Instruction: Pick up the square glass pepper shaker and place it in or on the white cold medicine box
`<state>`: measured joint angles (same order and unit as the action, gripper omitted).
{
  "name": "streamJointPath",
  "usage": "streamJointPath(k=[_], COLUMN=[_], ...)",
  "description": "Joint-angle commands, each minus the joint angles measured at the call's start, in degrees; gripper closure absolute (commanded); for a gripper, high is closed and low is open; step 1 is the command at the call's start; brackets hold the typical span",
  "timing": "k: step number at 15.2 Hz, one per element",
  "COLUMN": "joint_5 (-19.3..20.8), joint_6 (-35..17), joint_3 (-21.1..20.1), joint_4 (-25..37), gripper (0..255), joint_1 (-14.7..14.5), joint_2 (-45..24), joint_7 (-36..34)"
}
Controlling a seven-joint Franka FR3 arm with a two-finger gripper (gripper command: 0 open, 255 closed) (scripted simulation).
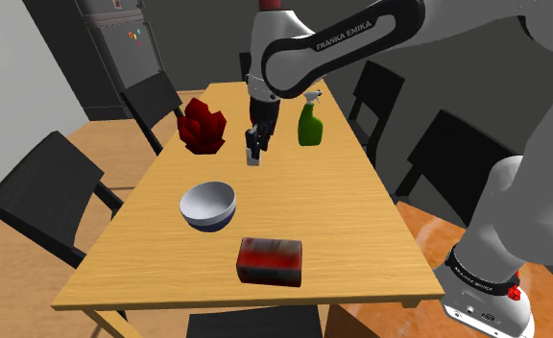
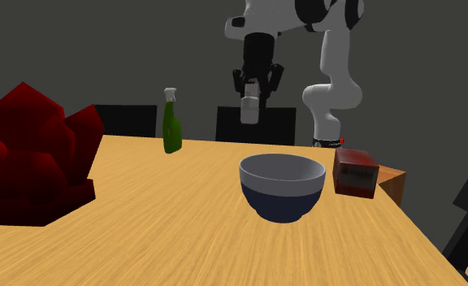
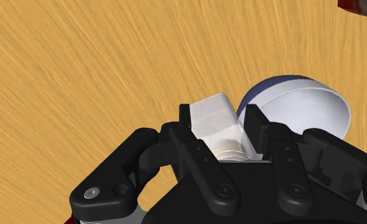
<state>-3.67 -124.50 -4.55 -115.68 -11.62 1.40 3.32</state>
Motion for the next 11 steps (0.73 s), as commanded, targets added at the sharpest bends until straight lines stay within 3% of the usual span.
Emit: streamJointPath(k=[1,11], joint_5=[0.13,-0.76], joint_6=[-0.49,-1.4], joint_3=[-1.11,-8.18], joint_4=[-3.14,-14.6], gripper=[255,255], joint_1=[-1.05,-6.38], joint_2=[2.77,13.95], joint_7=[-2.25,-14.0])
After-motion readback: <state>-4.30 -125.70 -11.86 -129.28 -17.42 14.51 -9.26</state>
